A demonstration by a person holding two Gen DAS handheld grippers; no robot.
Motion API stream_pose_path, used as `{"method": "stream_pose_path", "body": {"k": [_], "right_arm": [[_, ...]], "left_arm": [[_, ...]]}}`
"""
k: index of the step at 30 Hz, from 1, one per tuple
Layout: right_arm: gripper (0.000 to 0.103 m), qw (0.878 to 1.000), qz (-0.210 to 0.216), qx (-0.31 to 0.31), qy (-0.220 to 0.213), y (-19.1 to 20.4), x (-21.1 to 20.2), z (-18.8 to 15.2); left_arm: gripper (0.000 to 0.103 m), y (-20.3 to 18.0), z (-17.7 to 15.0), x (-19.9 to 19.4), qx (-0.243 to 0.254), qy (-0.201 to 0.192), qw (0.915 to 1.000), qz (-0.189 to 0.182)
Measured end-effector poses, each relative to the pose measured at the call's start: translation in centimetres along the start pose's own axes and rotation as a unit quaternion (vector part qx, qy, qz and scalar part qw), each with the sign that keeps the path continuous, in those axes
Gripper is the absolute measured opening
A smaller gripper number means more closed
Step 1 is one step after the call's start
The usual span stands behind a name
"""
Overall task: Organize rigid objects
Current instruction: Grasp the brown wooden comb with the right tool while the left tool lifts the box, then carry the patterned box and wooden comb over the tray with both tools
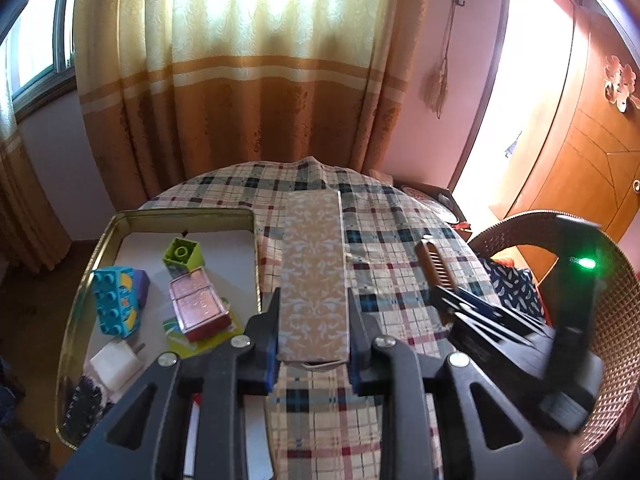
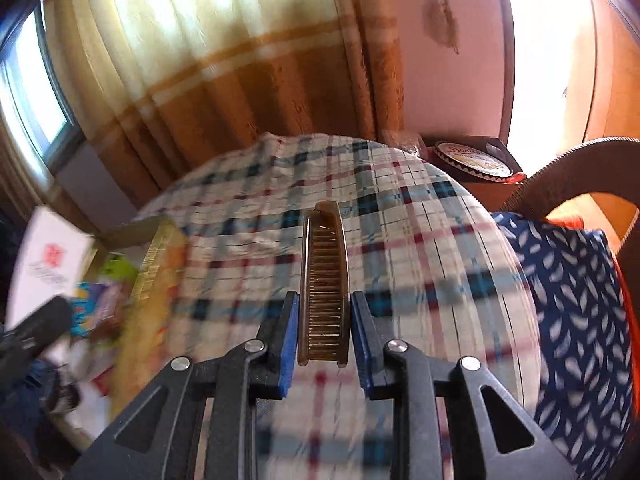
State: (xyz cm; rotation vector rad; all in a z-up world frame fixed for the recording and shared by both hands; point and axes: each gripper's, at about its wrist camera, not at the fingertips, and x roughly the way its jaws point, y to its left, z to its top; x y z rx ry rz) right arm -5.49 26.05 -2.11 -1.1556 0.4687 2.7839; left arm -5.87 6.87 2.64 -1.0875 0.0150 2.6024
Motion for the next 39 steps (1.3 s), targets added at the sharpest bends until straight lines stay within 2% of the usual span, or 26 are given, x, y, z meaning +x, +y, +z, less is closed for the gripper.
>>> {"method": "stream_pose_path", "body": {"k": [5, 9, 14, 30, 39], "right_arm": [[0.027, 0.999, 0.02, 0.002, -0.03, 2.0, -3.9, -1.6], [0.027, 0.999, 0.034, 0.003, -0.038, 3.2, -5.6, -2.6], [0.027, 0.998, 0.043, -0.003, -0.044, 4.7, -7.2, -3.5], [0.027, 0.993, 0.079, -0.047, -0.068, 10.6, -10.5, -5.4], [0.027, 0.991, 0.095, -0.065, -0.07, 13.1, -11.0, -5.8]], "left_arm": [[0.024, 0.6, -1.0, -1.6, 0.001, -0.007, 0.9999, 0.014], [0.024, 1.5, -1.5, -2.8, -0.006, -0.013, 0.9998, 0.016], [0.024, 2.5, -2.3, -4.0, -0.002, -0.026, 0.999, 0.036], [0.024, 6.5, -3.9, -6.1, -0.021, -0.04, 0.9971, 0.061], [0.024, 8.5, -4.2, -6.8, -0.029, -0.05, 0.995, 0.081]]}}
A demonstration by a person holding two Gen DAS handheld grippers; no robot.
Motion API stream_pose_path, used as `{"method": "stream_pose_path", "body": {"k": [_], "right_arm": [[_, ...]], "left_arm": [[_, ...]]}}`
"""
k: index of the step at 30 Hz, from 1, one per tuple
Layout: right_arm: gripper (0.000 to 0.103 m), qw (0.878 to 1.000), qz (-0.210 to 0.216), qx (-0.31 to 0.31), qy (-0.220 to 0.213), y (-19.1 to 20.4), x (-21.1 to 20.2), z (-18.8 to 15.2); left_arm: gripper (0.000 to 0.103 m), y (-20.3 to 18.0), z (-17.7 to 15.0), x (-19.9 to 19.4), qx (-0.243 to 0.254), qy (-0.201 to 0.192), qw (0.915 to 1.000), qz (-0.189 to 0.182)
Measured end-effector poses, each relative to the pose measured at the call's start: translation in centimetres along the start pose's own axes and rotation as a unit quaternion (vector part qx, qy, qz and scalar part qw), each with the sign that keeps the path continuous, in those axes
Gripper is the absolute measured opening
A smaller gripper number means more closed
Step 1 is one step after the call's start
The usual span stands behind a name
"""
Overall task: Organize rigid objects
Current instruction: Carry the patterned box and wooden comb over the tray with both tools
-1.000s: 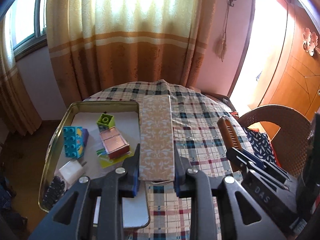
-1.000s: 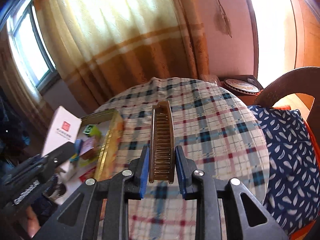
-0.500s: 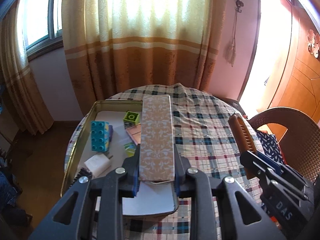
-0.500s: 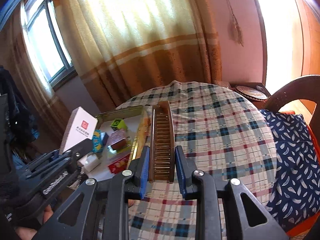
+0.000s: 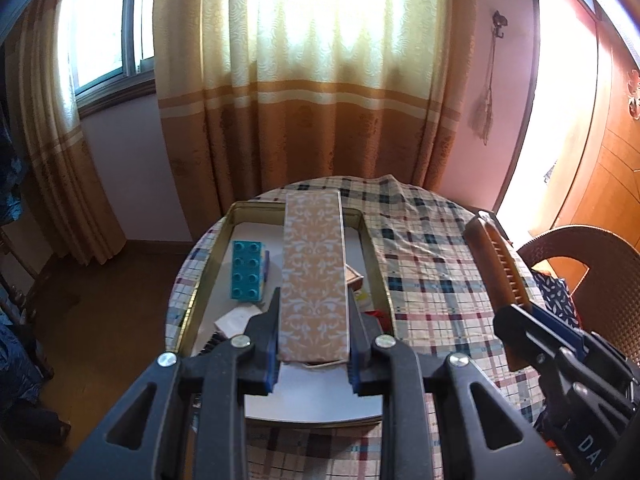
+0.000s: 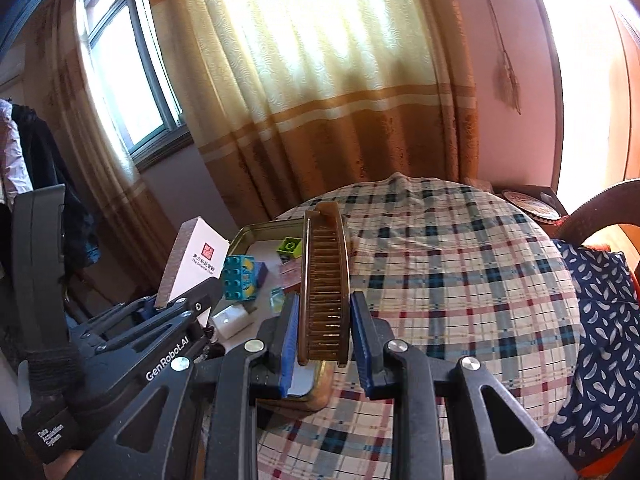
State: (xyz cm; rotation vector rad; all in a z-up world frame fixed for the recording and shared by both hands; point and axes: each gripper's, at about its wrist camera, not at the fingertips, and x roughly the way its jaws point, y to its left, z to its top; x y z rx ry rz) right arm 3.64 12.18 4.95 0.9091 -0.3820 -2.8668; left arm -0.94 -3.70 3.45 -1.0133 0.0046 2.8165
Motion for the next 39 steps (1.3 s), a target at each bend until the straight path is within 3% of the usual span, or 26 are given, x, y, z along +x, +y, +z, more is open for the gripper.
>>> {"method": "stream_pose_path", "body": {"k": [21, 39], "right_arm": [[0.027, 0.999, 0.028, -0.04, -0.001, 3.8, 1.5, 0.4], [0.027, 0.998, 0.016, -0.067, -0.004, 5.3, 4.6, 2.1]], "left_arm": [[0.024, 3.8, 0.3, 1.1, -0.018, -0.001, 0.999, 0.041], [0.024, 6.3, 1.0, 3.2, -0.031, 0.007, 0.9971, 0.069]]}}
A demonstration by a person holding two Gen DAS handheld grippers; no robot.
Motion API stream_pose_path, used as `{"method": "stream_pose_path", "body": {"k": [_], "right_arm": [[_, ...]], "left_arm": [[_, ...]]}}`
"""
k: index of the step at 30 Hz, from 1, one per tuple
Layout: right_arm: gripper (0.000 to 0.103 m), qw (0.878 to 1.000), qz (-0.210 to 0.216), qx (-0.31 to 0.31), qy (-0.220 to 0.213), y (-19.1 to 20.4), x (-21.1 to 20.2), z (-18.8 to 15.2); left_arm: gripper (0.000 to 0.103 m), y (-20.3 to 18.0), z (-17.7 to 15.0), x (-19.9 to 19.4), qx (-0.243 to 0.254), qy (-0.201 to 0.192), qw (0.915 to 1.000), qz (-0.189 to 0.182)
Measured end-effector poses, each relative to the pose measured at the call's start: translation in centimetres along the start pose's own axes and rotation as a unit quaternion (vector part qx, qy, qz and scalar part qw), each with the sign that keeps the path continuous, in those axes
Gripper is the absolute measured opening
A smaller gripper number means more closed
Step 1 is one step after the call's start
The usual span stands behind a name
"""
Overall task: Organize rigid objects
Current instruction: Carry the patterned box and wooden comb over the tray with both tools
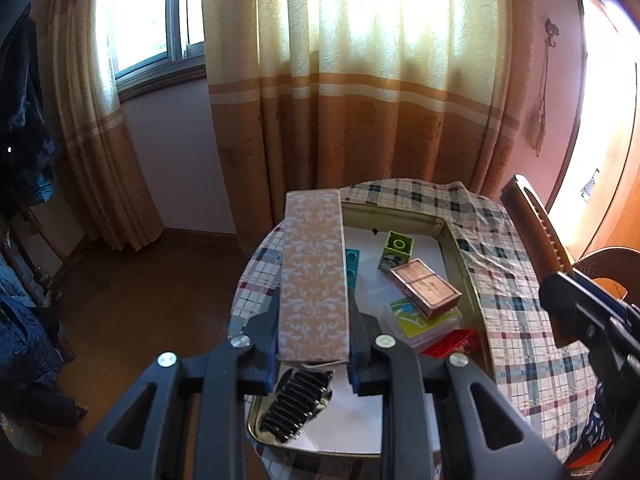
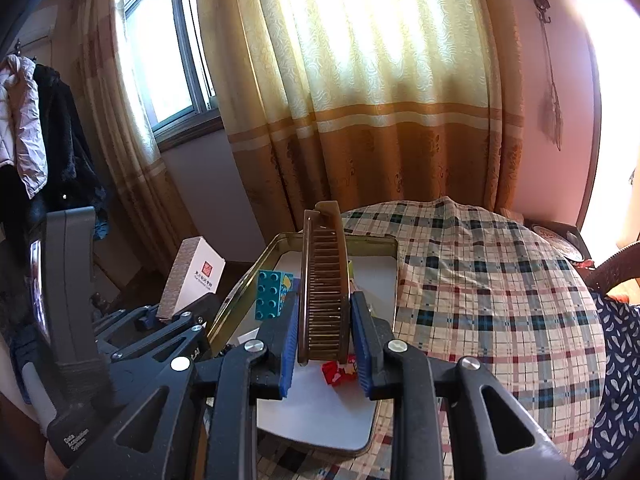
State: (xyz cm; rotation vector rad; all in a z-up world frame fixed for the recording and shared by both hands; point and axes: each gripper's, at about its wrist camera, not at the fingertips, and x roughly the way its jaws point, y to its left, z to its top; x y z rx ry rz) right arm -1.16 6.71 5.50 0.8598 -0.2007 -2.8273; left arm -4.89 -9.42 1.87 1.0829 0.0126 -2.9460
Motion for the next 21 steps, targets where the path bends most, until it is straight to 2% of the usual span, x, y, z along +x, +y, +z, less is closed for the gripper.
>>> {"method": "stream_pose_path", "body": {"k": [8, 21], "right_arm": [[0.027, 1.0, -0.018, -0.011, -0.001, -0.1, 2.6, 1.1], [0.027, 0.999, -0.04, 0.001, 0.032, -2.0, 7.7, 1.3]], "left_arm": [[0.024, -0.1, 0.8, 1.6, 0.004, 0.004, 0.9999, 0.012], [0.024, -1.0, 0.9, 4.7, 0.017, 0.034, 0.9992, 0.011]]}}
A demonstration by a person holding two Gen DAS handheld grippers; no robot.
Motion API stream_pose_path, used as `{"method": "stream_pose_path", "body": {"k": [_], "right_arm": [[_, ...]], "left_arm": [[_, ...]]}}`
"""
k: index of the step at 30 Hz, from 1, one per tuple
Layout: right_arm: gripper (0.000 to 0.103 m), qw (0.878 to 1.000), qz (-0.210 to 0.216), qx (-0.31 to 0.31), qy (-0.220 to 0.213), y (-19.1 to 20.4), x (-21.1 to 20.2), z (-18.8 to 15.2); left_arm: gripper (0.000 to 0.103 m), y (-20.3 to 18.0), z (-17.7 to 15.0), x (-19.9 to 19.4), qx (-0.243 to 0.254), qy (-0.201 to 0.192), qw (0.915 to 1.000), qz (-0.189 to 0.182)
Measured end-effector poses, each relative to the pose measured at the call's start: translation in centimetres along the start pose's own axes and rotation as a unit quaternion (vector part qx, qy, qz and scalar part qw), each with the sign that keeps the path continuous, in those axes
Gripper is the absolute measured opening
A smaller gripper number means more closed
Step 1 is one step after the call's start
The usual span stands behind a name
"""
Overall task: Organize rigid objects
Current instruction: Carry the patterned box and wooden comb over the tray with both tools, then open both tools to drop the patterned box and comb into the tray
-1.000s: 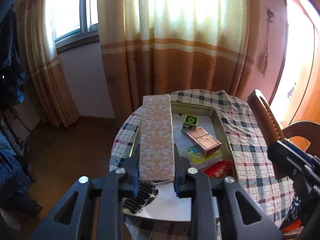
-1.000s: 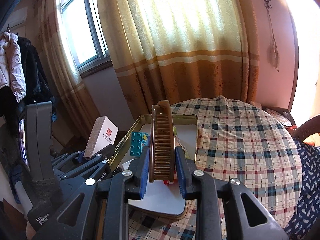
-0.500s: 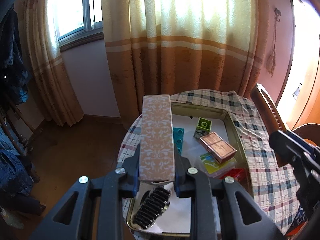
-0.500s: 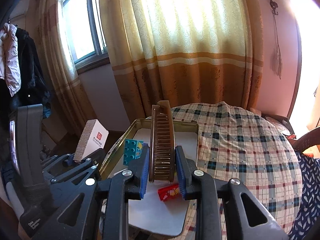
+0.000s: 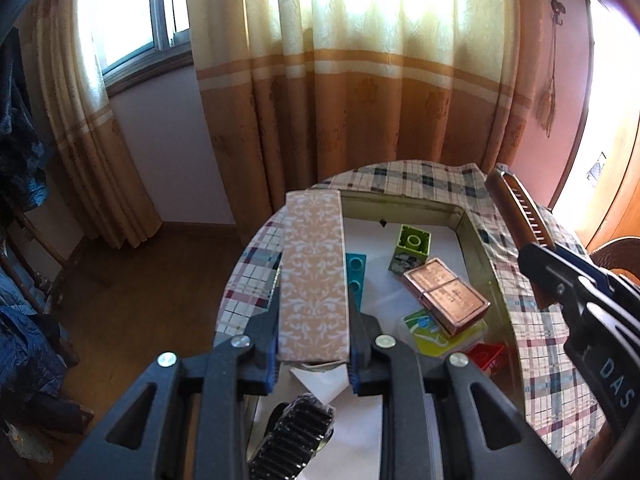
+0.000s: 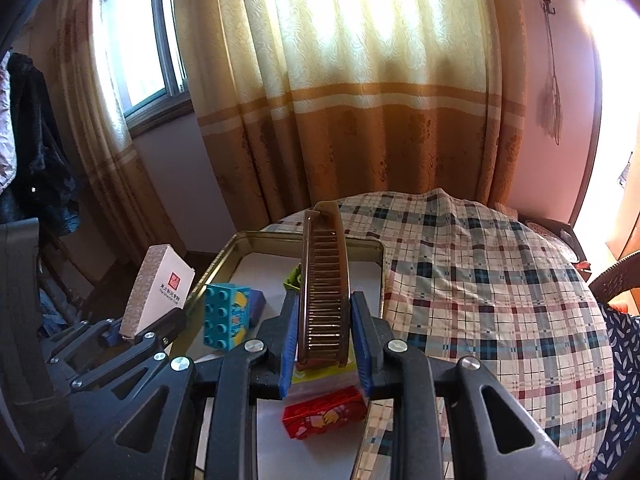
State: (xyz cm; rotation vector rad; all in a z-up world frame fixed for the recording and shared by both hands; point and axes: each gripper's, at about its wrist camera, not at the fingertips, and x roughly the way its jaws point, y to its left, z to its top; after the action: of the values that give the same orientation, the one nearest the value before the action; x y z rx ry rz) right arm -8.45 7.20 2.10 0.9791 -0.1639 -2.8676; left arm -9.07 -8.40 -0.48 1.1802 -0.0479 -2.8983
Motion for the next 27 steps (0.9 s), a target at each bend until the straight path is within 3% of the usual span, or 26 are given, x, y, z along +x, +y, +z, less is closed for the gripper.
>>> {"method": "stream_pose_path", "body": {"k": [27], "right_arm": [[0.028, 0.997, 0.01, 0.014, 0.077, -1.4, 6.1, -0.4]], "left_arm": [[0.024, -2.2, 0.8, 4.2, 0.026, 0.027, 0.9993, -0.007]]}}
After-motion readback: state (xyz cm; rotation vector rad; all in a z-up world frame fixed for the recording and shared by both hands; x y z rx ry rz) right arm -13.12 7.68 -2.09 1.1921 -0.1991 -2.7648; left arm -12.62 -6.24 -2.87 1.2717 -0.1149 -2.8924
